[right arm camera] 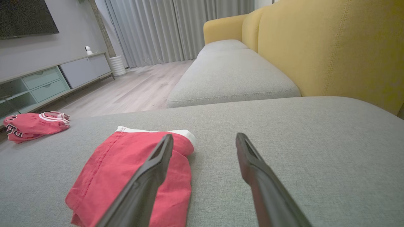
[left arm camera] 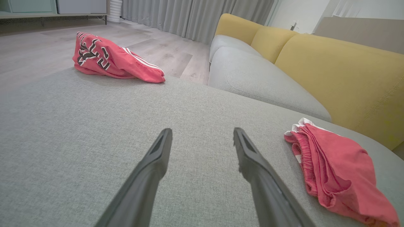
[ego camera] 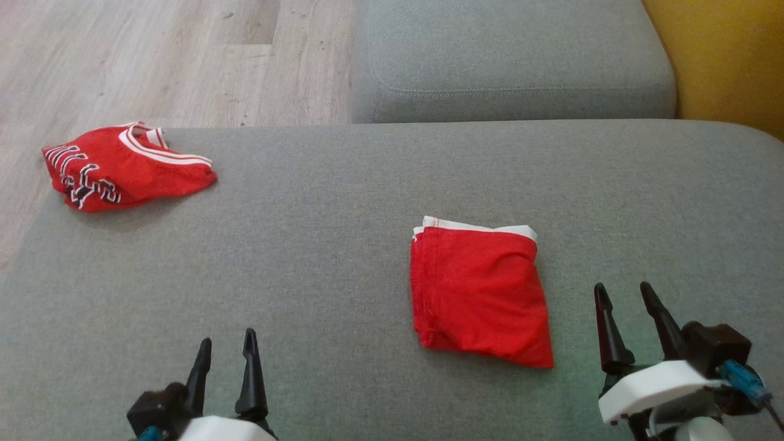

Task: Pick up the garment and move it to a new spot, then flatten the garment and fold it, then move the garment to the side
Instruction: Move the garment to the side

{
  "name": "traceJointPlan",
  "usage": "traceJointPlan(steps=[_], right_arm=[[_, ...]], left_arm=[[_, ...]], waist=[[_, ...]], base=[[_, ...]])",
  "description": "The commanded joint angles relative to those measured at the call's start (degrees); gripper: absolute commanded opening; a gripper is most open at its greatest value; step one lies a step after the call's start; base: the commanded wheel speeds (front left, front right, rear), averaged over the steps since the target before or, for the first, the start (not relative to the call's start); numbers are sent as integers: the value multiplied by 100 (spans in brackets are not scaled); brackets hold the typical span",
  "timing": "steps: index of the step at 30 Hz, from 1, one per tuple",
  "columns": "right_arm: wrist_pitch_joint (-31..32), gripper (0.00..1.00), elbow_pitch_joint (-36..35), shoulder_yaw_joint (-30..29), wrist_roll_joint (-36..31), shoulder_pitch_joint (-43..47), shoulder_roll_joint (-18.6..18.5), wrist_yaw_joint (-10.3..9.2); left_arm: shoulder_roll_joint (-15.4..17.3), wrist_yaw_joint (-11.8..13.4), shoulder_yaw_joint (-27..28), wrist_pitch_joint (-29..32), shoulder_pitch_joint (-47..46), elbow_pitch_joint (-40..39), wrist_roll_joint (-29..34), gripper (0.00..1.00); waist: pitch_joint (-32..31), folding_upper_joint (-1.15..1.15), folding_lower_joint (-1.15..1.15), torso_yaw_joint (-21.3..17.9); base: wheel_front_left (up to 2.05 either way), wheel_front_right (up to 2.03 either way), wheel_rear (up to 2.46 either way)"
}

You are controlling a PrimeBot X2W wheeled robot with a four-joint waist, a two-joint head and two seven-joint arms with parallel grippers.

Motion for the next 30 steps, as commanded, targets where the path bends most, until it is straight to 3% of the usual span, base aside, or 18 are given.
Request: traceJointPlan(steps=[1,13,21,30], right_arm=[[-75,100,-139,152,35,-186,-28,37],[61,100,-38,92,-117,-343,-28,37],[947,100,203,-57,-475,-1196,-28,37],[1722,100,1171,-297,-593,-1740,-28,37]], left_arm=[[90,24,210,-58,-219,-118,46,100],[130,54,182,-25,-269,-161,63,100],[99,19,94,8,-393,-178,110,100],[-32,-50,41,-10,-467,-66,119,100]], waist=[[1,0,0,-4],[69,0,0,44],[217,0,0,286],[559,0,0,819]], base=[[0,0,0],[0,0,0],[0,0,0],[0,0,0]])
